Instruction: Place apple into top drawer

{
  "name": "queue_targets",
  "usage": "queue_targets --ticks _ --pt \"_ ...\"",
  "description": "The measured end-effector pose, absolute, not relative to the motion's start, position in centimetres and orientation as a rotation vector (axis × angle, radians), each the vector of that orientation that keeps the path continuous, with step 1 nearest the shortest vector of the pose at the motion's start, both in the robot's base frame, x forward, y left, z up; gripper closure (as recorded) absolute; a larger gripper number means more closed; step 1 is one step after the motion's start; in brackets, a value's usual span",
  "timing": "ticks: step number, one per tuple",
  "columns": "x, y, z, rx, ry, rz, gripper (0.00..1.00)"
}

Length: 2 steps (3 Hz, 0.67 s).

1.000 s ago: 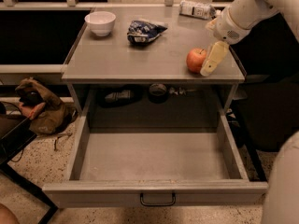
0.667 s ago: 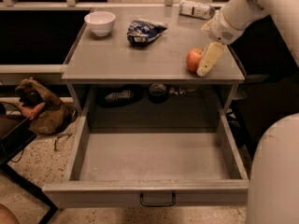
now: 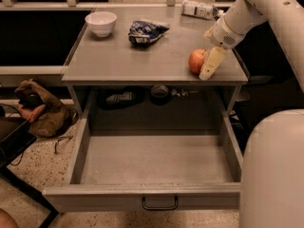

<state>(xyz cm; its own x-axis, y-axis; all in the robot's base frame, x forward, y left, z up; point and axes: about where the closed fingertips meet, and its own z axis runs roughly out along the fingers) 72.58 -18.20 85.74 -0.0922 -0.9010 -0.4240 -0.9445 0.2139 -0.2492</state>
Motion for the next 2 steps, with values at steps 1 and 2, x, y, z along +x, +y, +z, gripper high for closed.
queue_targets --ticks 1,2 --pt "72.59 -18.20 85.71 -1.703 2.008 0.119 0.18" --pt "72.59 -18.20 85.70 -1.703 2.008 0.119 0.41"
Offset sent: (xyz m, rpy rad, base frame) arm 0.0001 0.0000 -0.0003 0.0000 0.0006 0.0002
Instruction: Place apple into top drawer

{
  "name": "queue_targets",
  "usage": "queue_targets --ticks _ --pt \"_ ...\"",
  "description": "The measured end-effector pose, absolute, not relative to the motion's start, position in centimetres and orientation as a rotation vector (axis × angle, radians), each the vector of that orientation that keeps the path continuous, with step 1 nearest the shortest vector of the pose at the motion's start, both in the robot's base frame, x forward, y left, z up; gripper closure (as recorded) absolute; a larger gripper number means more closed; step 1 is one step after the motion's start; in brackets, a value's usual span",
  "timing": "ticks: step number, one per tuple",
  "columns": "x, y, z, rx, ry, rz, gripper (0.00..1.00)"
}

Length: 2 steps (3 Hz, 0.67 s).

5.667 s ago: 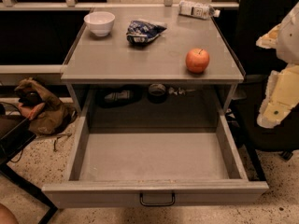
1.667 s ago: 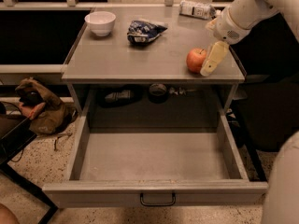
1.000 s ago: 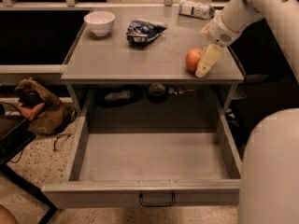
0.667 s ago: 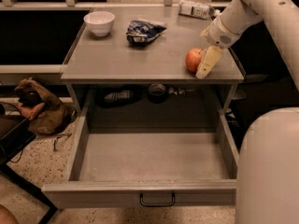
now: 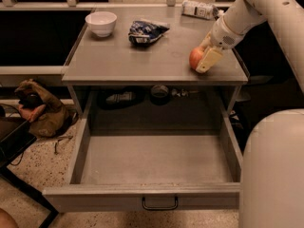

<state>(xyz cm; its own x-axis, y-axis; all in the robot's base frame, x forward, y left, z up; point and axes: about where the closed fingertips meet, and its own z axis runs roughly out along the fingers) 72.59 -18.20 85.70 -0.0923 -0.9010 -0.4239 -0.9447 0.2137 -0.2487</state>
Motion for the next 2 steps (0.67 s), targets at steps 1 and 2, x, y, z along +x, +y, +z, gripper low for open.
queue_targets --ticks 1,2 --pt "72.59 -18.20 85.70 -1.703 2.008 0.119 0.65" --pt "72.27 -18.11 85.73 -1.693 2.006 0.120 0.87"
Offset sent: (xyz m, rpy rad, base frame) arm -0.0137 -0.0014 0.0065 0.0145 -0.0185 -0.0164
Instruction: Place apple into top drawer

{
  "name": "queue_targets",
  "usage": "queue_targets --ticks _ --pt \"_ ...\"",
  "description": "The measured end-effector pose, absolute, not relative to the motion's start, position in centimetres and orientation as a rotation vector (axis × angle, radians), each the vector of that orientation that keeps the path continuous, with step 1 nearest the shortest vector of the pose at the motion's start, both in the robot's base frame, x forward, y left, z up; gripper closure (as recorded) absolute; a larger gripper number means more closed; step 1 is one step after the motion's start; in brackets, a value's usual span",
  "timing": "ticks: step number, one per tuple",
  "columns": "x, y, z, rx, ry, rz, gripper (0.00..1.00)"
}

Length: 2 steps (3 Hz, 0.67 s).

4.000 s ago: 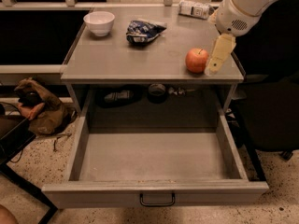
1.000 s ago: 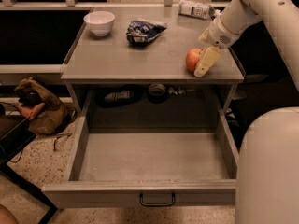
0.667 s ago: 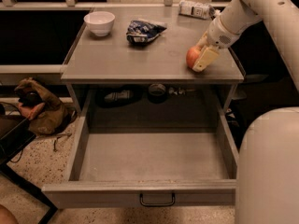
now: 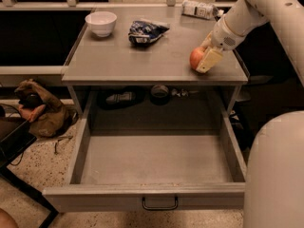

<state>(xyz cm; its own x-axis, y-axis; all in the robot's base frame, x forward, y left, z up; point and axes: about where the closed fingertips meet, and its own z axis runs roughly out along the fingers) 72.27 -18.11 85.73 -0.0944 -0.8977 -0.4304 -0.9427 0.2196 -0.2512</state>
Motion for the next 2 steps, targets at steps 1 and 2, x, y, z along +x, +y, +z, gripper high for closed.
queue_targets --ticks 1,2 --pt "70.9 -18.4 86.9 -1.646 2.019 0.076 1.00" --pt "68.2 -18.4 86.3 -1.593 2.019 0.065 1.00"
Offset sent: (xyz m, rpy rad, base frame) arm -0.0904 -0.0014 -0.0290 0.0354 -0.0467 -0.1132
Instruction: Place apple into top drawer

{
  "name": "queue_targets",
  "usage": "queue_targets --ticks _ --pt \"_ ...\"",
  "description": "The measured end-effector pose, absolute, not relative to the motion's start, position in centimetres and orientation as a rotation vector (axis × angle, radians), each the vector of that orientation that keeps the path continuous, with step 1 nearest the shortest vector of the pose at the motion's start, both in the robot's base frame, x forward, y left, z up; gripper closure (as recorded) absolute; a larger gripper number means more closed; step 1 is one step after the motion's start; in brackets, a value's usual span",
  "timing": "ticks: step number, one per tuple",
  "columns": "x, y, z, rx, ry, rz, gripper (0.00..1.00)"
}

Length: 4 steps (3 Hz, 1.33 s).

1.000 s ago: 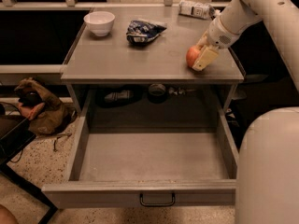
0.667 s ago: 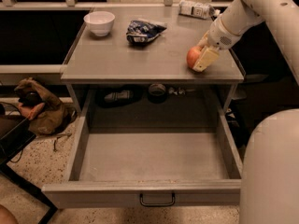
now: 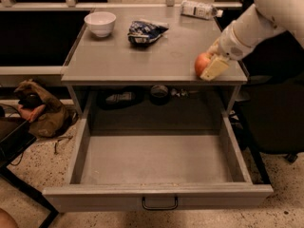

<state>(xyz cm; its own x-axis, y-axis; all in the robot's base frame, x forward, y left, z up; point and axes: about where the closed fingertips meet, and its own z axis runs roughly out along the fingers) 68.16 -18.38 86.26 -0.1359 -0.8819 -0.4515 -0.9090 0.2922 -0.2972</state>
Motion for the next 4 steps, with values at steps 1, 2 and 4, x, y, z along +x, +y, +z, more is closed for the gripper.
queue_targets --ticks 1,2,4 --pt "65.6 -18.0 84.7 -1.584 2.018 0.057 1.00" --pt "65.3 -17.9 84.6 -1.585 2.017 0.063 1.00" --pt "60.5 -18.5 87.5 -1.563 2.024 -0.063 1.00"
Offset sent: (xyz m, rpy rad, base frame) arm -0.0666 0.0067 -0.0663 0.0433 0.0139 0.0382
